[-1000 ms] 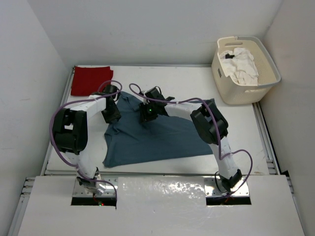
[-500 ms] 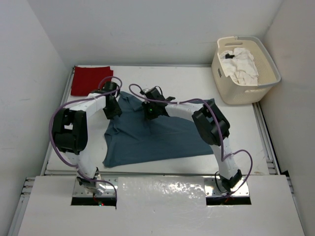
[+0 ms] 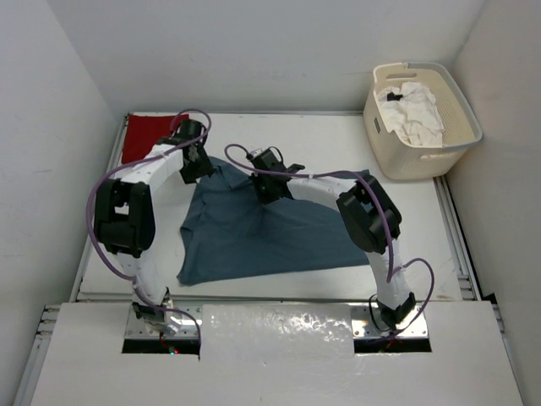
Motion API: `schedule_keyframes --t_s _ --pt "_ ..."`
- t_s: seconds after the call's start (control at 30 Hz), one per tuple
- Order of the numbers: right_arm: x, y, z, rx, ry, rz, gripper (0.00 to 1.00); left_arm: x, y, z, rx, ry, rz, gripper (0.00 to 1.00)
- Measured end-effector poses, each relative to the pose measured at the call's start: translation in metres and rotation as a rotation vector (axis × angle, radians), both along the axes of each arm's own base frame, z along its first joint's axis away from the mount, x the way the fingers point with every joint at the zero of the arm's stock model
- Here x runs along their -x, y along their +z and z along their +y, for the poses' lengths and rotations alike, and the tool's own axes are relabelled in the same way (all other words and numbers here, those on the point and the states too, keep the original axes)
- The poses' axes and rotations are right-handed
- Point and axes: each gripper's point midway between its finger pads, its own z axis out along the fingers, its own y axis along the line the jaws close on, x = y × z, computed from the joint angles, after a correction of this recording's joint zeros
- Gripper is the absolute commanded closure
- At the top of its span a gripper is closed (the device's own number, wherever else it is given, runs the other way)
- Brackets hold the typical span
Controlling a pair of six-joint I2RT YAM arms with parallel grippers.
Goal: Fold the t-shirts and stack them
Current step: Grap the side of the flattened tshirt furthest away from the robot with both arms
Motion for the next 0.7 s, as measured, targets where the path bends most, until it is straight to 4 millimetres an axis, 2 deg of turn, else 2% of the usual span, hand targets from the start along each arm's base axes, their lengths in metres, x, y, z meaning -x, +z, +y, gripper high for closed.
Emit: schedule_keyframes --t_s 0.13,0.17,0.2,0.23,0.27,0.3,0.33,0.43,0.53,0.7 --pt "0.001 -0.001 -0.008 0.043 -0.014 0.007 0.86 -0.028 0.01 -0.004 0.002 -0.009 -0.043 0.48" --pt "-0.001 0.001 -0.008 0.044 -0.017 0.001 0.59 -0.034 0.011 -0.005 0.003 -0.01 -0.051 0.48" --pt "-0.003 0.003 -0.007 0.041 -0.021 -0.005 0.45 -0.04 0.011 -0.005 0.002 -0.013 -0.054 0.48" --pt "-0.004 0.005 -0.007 0.046 -0.018 -0.013 0.35 -0.048 0.01 -0.006 0.001 -0.016 -0.056 0.48" --pt "-0.006 0.006 -0.007 0.047 -0.02 -0.019 0.17 -0.055 0.009 -0.007 0.0 -0.018 -0.059 0.48" --pt "-0.008 0.008 -0.008 0.052 -0.021 -0.027 0.06 -0.061 0.006 -0.008 -0.002 -0.021 -0.061 0.48" --pt "-0.01 0.009 -0.01 0.061 -0.021 -0.036 0.01 -0.066 0.002 -0.008 -0.003 -0.023 -0.059 0.48" --pt "-0.012 0.016 -0.017 0.078 -0.026 -0.048 0.01 -0.079 -0.01 -0.009 -0.008 -0.027 -0.046 0.48" --pt "-0.021 0.038 -0.027 0.055 -0.054 -0.08 0.01 -0.094 -0.019 -0.009 -0.019 -0.03 -0.047 0.47" --pt "-0.036 0.082 -0.076 0.009 -0.154 -0.142 0.01 -0.122 -0.025 -0.003 -0.059 -0.021 -0.072 0.47"
